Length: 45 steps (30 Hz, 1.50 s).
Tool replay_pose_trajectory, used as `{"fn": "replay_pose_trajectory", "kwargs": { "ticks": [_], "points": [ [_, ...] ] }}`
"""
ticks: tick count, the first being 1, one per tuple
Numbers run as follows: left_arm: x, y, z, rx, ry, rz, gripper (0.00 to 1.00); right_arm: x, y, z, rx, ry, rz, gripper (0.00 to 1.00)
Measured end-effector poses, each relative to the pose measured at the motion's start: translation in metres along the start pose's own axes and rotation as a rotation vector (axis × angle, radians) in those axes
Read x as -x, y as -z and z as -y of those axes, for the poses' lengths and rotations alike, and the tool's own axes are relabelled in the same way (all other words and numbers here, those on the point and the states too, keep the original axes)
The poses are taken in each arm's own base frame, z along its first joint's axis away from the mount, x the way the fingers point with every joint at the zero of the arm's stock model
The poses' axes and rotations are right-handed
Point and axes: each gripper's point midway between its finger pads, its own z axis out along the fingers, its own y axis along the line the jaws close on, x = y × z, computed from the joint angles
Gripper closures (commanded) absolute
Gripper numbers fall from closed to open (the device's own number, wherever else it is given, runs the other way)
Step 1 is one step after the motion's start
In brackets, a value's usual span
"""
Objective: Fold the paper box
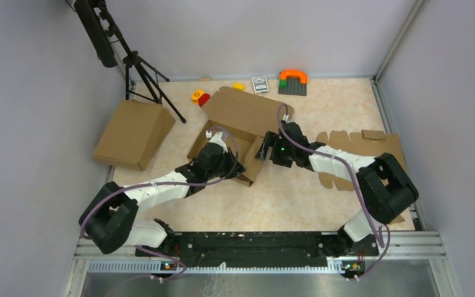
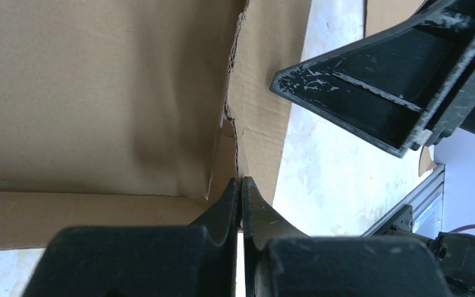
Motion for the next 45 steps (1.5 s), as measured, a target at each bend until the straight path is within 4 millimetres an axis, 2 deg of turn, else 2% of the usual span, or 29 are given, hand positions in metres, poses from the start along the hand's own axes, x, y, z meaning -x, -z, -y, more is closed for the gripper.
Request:
{"fn": "replay_pose_trajectory", "kwargs": {
  "ticks": [4, 8, 10, 13, 15, 17, 22, 26, 28, 32, 35, 40, 43, 45],
  "points": [
    [-0.002, -0.006, -0.008, 0.015, 0.017, -0.013, 0.98, -0.005, -0.014, 0.007, -0.069, 0.004, -0.031, 0.21],
    [-0.006, -0.011, -0.012, 0.018, 0.027, -0.033, 0.84, -0.006, -0.018, 0.005, -0.114, 0.028, -0.030, 0.32],
    [-0.008, -0.013, -0.016, 0.028, 0.022, -0.043, 0.75, -0.007, -0.021, 0.004, -0.129, 0.036, -0.034, 0.39],
    [-0.014, -0.014, -0.025, 0.061, 0.004, -0.062, 0.53, -0.009, -0.025, 0.005, -0.145, 0.043, -0.044, 0.44],
    [-0.014, -0.013, -0.031, 0.092, -0.013, -0.067, 0.44, -0.011, -0.025, 0.007, -0.157, 0.049, -0.051, 0.53],
    [-0.009, -0.011, -0.033, 0.121, -0.039, -0.057, 0.40, -0.012, -0.025, 0.009, -0.167, 0.056, -0.060, 0.59],
    [0.008, 0.005, -0.038, 0.200, -0.105, -0.022, 0.33, -0.005, -0.030, 0.004, -0.177, 0.106, -0.066, 0.62],
    [0.019, 0.024, -0.043, 0.259, -0.155, -0.002, 0.31, -0.005, -0.031, 0.009, -0.200, 0.169, -0.091, 0.83],
    [0.028, 0.035, -0.045, 0.293, -0.179, 0.004, 0.30, -0.005, -0.028, 0.013, -0.219, 0.207, -0.107, 1.00],
    [0.060, 0.060, -0.057, 0.374, -0.205, 0.062, 0.26, -0.008, -0.021, 0.023, -0.257, 0.275, -0.143, 1.00],
    [0.075, 0.078, -0.067, 0.432, -0.220, 0.094, 0.25, -0.012, -0.014, 0.027, -0.252, 0.345, -0.173, 1.00],
    [0.073, 0.089, -0.077, 0.489, -0.251, 0.059, 0.24, -0.023, 0.004, 0.041, -0.269, 0.429, -0.230, 0.99],
    [0.062, 0.092, -0.085, 0.517, -0.254, 0.009, 0.23, -0.023, 0.013, 0.049, -0.302, 0.454, -0.237, 0.79],
    [0.055, 0.093, -0.088, 0.523, -0.251, -0.027, 0.23, -0.022, 0.017, 0.055, -0.331, 0.464, -0.235, 0.69]
  ]
}}
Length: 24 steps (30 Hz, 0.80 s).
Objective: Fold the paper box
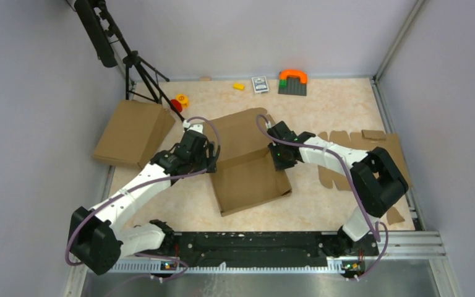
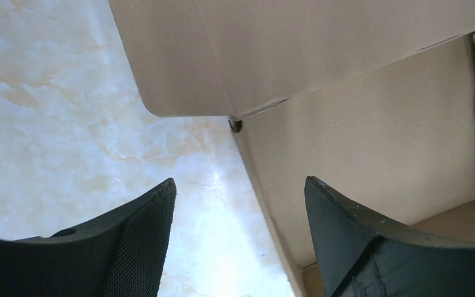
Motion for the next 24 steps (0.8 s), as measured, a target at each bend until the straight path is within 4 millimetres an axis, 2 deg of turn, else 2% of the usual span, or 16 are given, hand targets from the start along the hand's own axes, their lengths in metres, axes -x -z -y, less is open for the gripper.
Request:
{"fn": "replay_pose_trajectory", "kwargs": {
  "ticks": [7, 12, 15, 18, 21, 22, 23, 24],
  "points": [
    [-0.019, 0.001, 0.004, -0.047, 0.009, -0.055, 0.24, -0.002, 0.002, 0.009, -0.063, 0.018, 0.006, 0.62],
    [-0.030, 0.001, 0.006, -0.070, 0.011, -0.088, 0.25, -0.006, 0.001, 0.006, -0.072, 0.038, -0.002, 0.54],
    [-0.034, 0.000, 0.009, -0.087, 0.013, -0.105, 0.26, -0.009, -0.002, 0.005, -0.073, 0.050, -0.014, 0.54],
    [-0.037, -0.005, 0.011, -0.096, 0.013, -0.124, 0.27, -0.011, -0.005, 0.006, -0.081, 0.057, -0.023, 0.69],
    [-0.041, -0.009, 0.012, -0.095, 0.011, -0.142, 0.27, -0.012, -0.008, 0.011, -0.108, 0.061, -0.027, 0.80],
    [-0.042, -0.010, 0.012, -0.095, 0.010, -0.145, 0.27, -0.012, -0.008, 0.013, -0.120, 0.062, -0.026, 0.93],
    [-0.042, -0.012, 0.013, -0.094, 0.010, -0.147, 0.28, -0.012, -0.009, 0.014, -0.132, 0.066, -0.026, 1.00],
    [-0.042, -0.013, 0.013, -0.096, 0.010, -0.150, 0.28, -0.013, -0.010, 0.017, -0.147, 0.070, -0.026, 1.00]
  ]
}}
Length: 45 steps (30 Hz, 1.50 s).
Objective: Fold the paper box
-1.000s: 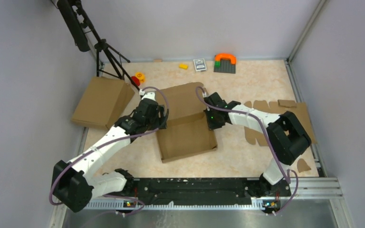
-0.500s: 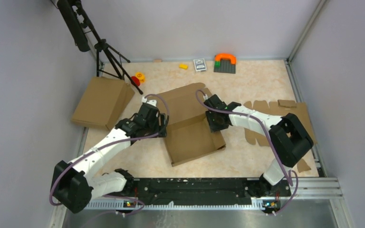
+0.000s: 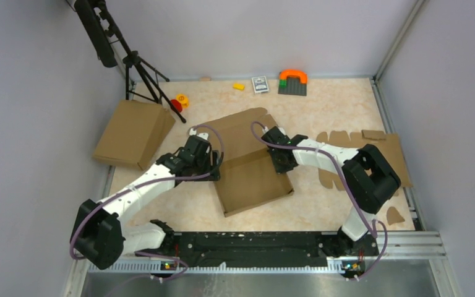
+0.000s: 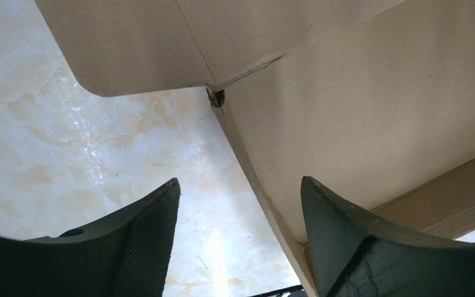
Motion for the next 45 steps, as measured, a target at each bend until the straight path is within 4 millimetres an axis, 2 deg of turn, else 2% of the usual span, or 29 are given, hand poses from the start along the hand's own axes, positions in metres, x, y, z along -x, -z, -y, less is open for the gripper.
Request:
{"fn": "replay_pose_trajectory", "kwargs": {
  "ticks": [6, 10, 13, 14, 15, 18, 20, 22, 24, 31, 32, 34, 38, 41, 45],
  "points": [
    [-0.002, -0.007, 0.003, -0.008, 0.000, -0.020, 0.28, 0.000, -0.001, 0.002, -0.050, 0.016, 0.008, 1.00],
    [-0.002, -0.010, 0.004, -0.012, 0.000, -0.021, 0.32, 0.000, 0.000, 0.002, -0.055, 0.010, 0.011, 0.88],
    [-0.003, -0.013, 0.003, -0.003, -0.001, -0.030, 0.43, -0.001, 0.000, 0.003, -0.072, 0.009, 0.015, 0.84],
    [-0.005, -0.015, 0.002, 0.004, 0.000, -0.039, 0.44, -0.001, 0.000, 0.005, -0.081, 0.009, 0.016, 0.80],
    [-0.006, -0.017, 0.001, 0.011, -0.001, -0.046, 0.45, -0.001, 0.000, 0.006, -0.092, 0.009, 0.016, 0.72],
    [-0.012, -0.023, -0.004, 0.041, -0.009, -0.077, 0.52, -0.002, 0.001, 0.010, -0.124, 0.004, 0.015, 0.61],
    [-0.013, -0.027, -0.005, 0.057, -0.013, -0.090, 0.61, -0.001, 0.001, 0.012, -0.137, 0.000, 0.019, 0.58],
    [-0.015, -0.029, -0.006, 0.064, -0.018, -0.100, 0.75, 0.000, 0.002, 0.012, -0.140, 0.001, 0.021, 0.57],
    [-0.017, -0.030, -0.005, 0.065, -0.020, -0.105, 0.81, 0.003, 0.001, 0.010, -0.133, -0.001, 0.024, 0.57],
    [-0.015, -0.031, -0.008, 0.081, -0.019, -0.096, 0.93, 0.024, -0.003, 0.000, -0.120, -0.006, 0.045, 0.63],
    [-0.015, -0.031, -0.008, 0.082, -0.019, -0.096, 0.95, 0.025, -0.004, -0.001, -0.119, -0.006, 0.046, 0.70],
    [-0.015, -0.031, -0.009, 0.088, -0.021, -0.094, 1.00, 0.029, -0.008, -0.003, -0.121, 0.002, 0.042, 0.98],
    [-0.016, -0.029, -0.012, 0.105, -0.019, -0.100, 1.00, 0.040, -0.011, -0.006, -0.129, -0.031, 0.065, 1.00],
    [-0.016, -0.030, -0.013, 0.115, -0.017, -0.103, 1.00, 0.045, -0.011, -0.007, -0.124, -0.043, 0.082, 0.72],
    [-0.012, -0.030, -0.012, 0.116, -0.020, -0.096, 1.00, 0.042, -0.011, -0.005, -0.131, -0.017, 0.071, 0.62]
  ]
}}
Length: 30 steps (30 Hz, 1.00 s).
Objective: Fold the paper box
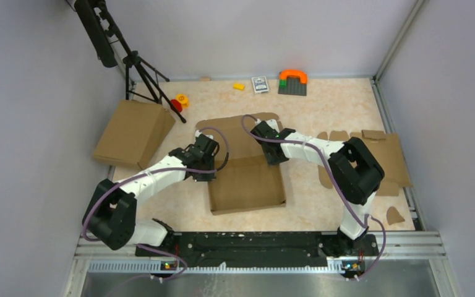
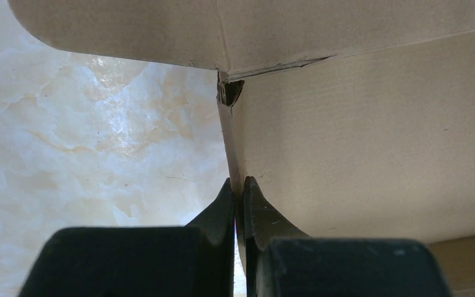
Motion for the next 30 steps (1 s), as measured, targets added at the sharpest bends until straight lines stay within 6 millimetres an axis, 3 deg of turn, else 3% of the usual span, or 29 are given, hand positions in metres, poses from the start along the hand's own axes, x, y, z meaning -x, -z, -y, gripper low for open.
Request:
{"fn": "replay_pose_trajectory", "kwargs": {
  "ticks": [7, 11, 15, 23, 26, 29, 30],
  "points": [
    [0.002, 0.001, -0.001, 0.006, -0.002, 0.006, 1.00, -0.009, 0.001, 0.001, 0.012, 0.014, -0.024, 0.46],
    [0.000, -0.001, 0.001, 0.004, -0.005, -0.003, 1.00, -0.035, 0.011, 0.004, 0.055, 0.018, -0.057, 0.43],
    [0.000, -0.002, 0.002, 0.004, 0.003, -0.005, 1.00, -0.044, 0.025, 0.001, 0.069, 0.023, -0.054, 0.43],
    [0.001, -0.002, 0.002, 0.014, 0.039, 0.002, 1.00, -0.066, 0.033, -0.011, 0.065, 0.042, -0.085, 0.50],
    [0.002, -0.001, 0.002, 0.017, 0.058, 0.008, 1.00, -0.072, 0.038, -0.007, 0.064, 0.027, -0.094, 0.63],
    [0.002, 0.000, 0.001, 0.015, 0.072, 0.015, 1.00, -0.076, 0.042, -0.004, 0.067, 0.012, -0.094, 0.99],
    [0.002, 0.001, 0.001, 0.014, 0.077, 0.016, 1.00, -0.077, 0.043, -0.004, 0.066, 0.006, -0.097, 1.00]
  ]
}}
